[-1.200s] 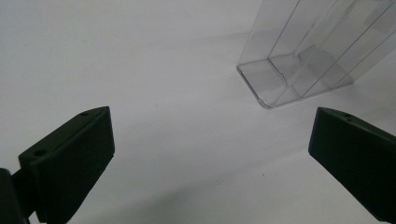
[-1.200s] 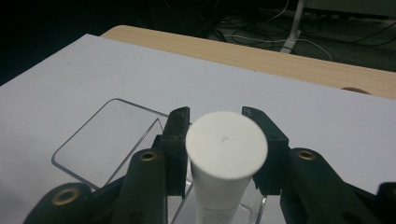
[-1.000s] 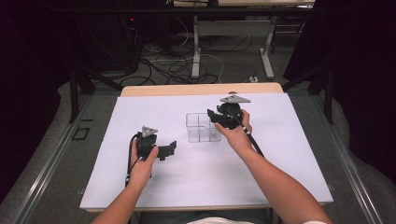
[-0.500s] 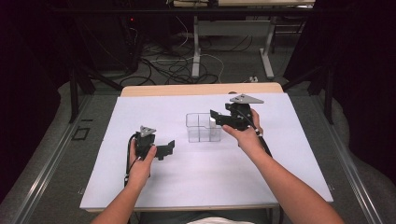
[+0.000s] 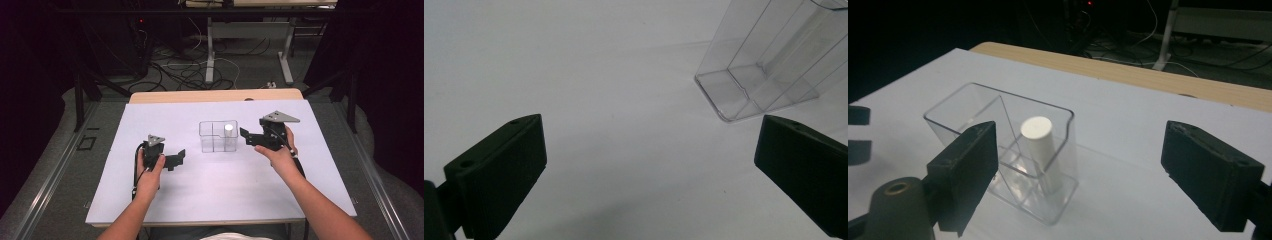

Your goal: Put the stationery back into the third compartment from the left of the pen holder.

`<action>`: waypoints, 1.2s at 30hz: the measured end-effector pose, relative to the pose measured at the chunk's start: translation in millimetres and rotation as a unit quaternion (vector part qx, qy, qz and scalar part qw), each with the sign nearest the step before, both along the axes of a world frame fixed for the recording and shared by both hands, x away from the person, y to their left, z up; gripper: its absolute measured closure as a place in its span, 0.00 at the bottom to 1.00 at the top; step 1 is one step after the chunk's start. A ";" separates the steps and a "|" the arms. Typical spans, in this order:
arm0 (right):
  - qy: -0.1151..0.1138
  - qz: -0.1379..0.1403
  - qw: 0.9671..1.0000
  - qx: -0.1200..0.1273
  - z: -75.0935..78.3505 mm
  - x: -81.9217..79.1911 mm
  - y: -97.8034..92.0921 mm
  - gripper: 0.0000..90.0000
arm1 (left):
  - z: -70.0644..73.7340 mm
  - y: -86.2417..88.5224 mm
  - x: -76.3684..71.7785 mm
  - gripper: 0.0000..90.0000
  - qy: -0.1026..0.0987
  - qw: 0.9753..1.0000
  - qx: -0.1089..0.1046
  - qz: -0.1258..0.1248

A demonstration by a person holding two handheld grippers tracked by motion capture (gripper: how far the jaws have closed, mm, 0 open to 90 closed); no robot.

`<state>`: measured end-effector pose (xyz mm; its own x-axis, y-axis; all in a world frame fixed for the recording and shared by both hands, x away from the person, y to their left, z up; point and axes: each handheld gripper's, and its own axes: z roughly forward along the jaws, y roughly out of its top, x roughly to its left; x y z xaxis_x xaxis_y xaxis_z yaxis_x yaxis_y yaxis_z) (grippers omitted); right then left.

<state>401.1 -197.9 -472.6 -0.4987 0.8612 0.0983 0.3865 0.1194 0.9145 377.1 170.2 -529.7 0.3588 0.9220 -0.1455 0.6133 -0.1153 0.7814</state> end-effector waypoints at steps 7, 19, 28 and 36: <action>0.024 -0.029 0.999 0.005 -15.4 -0.1 -18.9 0.04 | -0.7 0.6 0.3 0.00 0.002 1.000 0.004 -0.002; 0.052 -0.055 0.997 0.004 -51.4 -1.2 -34.9 0.00 | -2.8 1.9 1.7 0.00 0.001 1.000 0.008 0.001; 0.061 -0.060 0.996 0.002 -60.8 -2.6 -42.3 0.00 | -3.3 4.2 3.0 0.00 0.004 1.000 0.008 0.004; 0.069 -0.066 0.995 -0.026 -65.8 -0.4 -48.6 0.00 | -4.8 5.3 4.0 0.00 0.010 1.000 0.013 0.001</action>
